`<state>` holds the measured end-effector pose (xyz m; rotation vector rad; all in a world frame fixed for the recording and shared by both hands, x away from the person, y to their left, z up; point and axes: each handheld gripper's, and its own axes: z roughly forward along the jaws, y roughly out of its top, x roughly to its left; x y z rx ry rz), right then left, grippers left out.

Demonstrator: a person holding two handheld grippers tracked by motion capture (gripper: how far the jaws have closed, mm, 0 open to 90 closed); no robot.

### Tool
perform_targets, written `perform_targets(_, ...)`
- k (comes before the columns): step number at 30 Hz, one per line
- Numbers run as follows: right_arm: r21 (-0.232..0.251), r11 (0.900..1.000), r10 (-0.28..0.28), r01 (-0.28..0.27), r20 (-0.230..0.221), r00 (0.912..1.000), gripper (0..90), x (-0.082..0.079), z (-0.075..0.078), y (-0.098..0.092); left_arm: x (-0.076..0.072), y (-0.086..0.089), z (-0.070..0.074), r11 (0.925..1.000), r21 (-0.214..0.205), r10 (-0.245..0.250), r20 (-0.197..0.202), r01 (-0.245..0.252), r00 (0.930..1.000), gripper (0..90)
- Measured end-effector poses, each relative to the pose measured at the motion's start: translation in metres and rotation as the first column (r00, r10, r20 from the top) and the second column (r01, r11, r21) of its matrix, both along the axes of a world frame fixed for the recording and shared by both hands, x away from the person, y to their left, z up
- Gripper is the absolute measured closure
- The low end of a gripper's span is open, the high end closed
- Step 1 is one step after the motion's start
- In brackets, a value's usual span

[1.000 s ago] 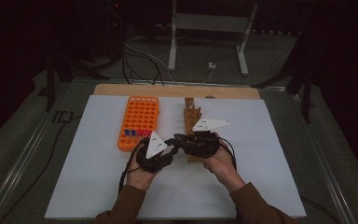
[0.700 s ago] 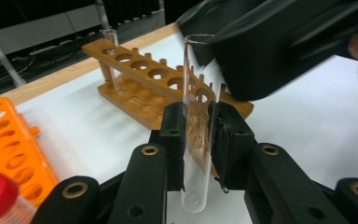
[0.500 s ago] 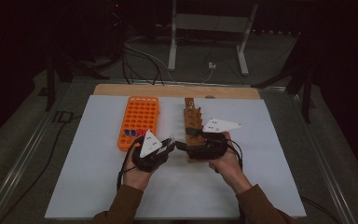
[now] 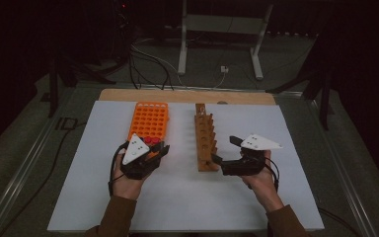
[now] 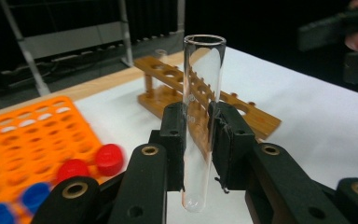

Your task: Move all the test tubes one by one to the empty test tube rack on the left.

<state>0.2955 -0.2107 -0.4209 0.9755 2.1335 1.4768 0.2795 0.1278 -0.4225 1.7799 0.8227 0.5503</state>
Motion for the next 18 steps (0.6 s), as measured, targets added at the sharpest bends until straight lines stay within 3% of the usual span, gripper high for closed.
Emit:
perform_targets(6,0.029,0.9987,-0.042,0.042,-0.015,0.9990,3.9,-0.005,-0.011,-0.019,0.000,0.023,0.008,0.9978,-0.035,0.057,0.018,-0.056,0.9982,75.9)
perform_targets(11,0.049,0.9956,-0.080,0.080,0.000,0.9968,0.4,-0.008,-0.013,-0.032,0.002,0.042,0.010,0.9923,-0.057,0.112,0.027,-0.110,0.9934,75.8)
perform_targets(14,0.060,0.9940,-0.092,0.091,0.007,0.9957,0.3,-0.010,-0.012,-0.040,0.004,0.054,0.011,0.9863,-0.074,0.150,0.032,-0.147,0.9882,75.8)
perform_targets(18,0.054,0.9930,-0.106,0.105,0.023,0.9941,0.4,-0.013,-0.011,-0.048,0.006,0.067,0.010,0.9708,-0.083,0.229,0.044,-0.225,0.9724,75.8)
